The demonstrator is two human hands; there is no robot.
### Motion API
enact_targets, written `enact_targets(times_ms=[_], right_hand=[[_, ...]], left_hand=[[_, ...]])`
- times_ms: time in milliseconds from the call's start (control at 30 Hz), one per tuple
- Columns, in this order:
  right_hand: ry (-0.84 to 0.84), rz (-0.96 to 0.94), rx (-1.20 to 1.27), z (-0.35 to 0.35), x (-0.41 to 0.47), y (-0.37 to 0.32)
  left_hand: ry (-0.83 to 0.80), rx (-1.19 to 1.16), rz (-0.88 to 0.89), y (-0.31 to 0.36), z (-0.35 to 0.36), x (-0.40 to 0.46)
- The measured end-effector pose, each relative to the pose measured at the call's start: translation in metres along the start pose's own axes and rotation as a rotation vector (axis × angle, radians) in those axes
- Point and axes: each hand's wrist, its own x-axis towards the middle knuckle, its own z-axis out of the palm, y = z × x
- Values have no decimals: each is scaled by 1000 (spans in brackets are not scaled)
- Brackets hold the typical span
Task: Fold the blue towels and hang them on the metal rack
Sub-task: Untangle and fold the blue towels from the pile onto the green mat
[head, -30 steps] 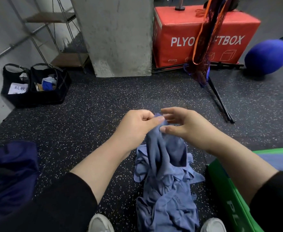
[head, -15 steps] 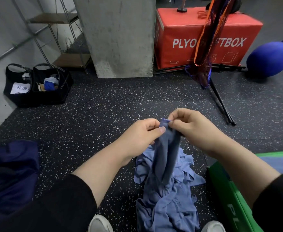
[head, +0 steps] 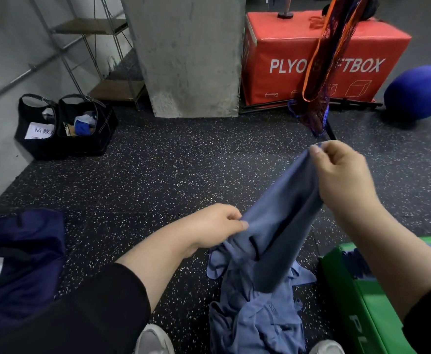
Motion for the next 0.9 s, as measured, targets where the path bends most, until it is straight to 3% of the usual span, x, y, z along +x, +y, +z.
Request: enact_targets(times_ms=[67, 133, 300, 433, 533, 733, 900], right_hand=[[25, -25, -83, -5, 1, -1], [-54, -90, -140, -1, -2, -4], [-621, -149, -103, 15, -16, -7], [-755, -146, -107, 19, -20, -1], [-730, -149, -81, 21, -21, -4], [-335, -78, -207, 15, -10, -7], [-350, -32, -344, 13, -9, -2]], left_hand=[[115, -104, 72, 0, -3, 1], [211, -236, 162, 6, -4, 2], [296, -442, 271, 22, 1, 3], [314, -552, 286, 24, -1, 4], [282, -562, 304, 23, 0, 3], [237, -386, 177, 13, -6, 4], [323, -304, 208, 6, -9, 6]])
